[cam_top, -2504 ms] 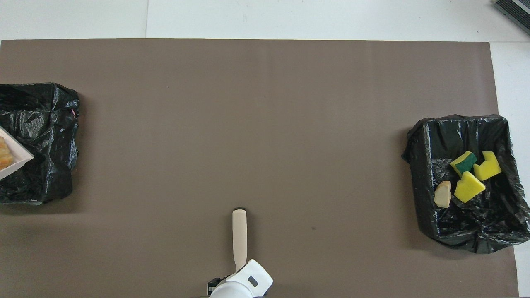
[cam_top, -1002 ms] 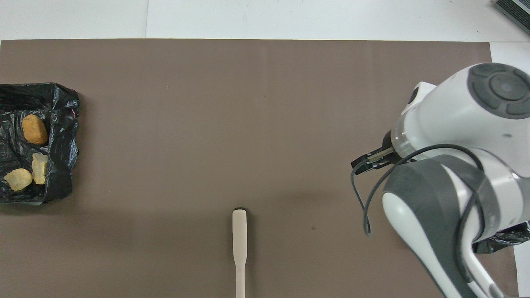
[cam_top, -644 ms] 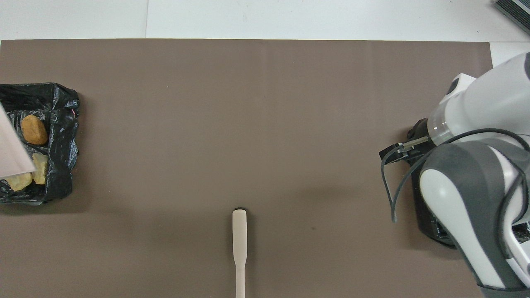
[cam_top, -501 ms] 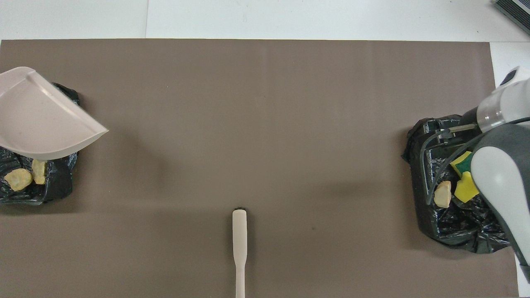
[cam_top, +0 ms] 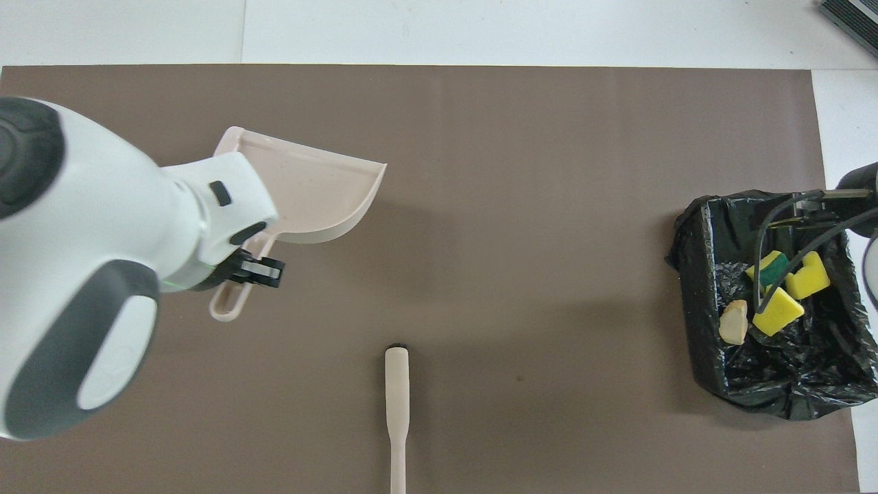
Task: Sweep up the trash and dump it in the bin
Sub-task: 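Place the dustpan on the table with the left gripper and release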
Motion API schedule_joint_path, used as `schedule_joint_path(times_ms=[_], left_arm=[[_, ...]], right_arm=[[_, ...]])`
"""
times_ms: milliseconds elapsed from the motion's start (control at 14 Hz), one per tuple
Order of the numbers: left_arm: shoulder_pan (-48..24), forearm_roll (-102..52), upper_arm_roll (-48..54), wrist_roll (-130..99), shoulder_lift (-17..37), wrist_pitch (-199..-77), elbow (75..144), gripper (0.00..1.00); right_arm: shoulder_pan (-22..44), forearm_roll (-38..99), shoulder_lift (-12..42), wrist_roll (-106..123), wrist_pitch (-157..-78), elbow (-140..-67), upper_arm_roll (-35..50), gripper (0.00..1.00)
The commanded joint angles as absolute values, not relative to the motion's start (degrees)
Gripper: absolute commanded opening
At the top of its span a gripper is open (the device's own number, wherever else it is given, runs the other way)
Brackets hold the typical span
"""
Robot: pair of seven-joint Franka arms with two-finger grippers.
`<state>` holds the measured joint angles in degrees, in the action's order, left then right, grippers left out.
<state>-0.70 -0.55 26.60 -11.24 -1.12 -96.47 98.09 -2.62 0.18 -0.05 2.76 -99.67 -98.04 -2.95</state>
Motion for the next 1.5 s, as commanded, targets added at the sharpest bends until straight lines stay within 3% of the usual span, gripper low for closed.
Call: schedule_joint_path(times_ms=[0, 286, 930, 1431], left_arm=[[-6.5, -2.1, 25.1, -21.5, 0.9, -105.3, 102.5, 0.0], [-13.8, -1.3, 25.0, -35.2, 7.4, -118.2, 109.1, 0.0], [-14.2, -0.7, 25.0, -36.8, 6.9, -128.8, 118.6, 0.0], [-13.2, -0.7, 25.0, -36.6, 7.3, -132.5, 119.6, 0.0]], right_arm=[[-2.9, -0.4, -3.4, 2.9, -97.8, -99.9, -3.3, 1.0], [-2.4, -0.1, -3.4, 3.0, -98.4, -99.9, -3.0, 1.0], [1.1, 0.4, -3.2, -3.1, -96.1, -98.3, 0.4, 1.0], [0.4, 0.4, -3.2, -3.3, -95.4, -98.3, -0.3, 1.0]])
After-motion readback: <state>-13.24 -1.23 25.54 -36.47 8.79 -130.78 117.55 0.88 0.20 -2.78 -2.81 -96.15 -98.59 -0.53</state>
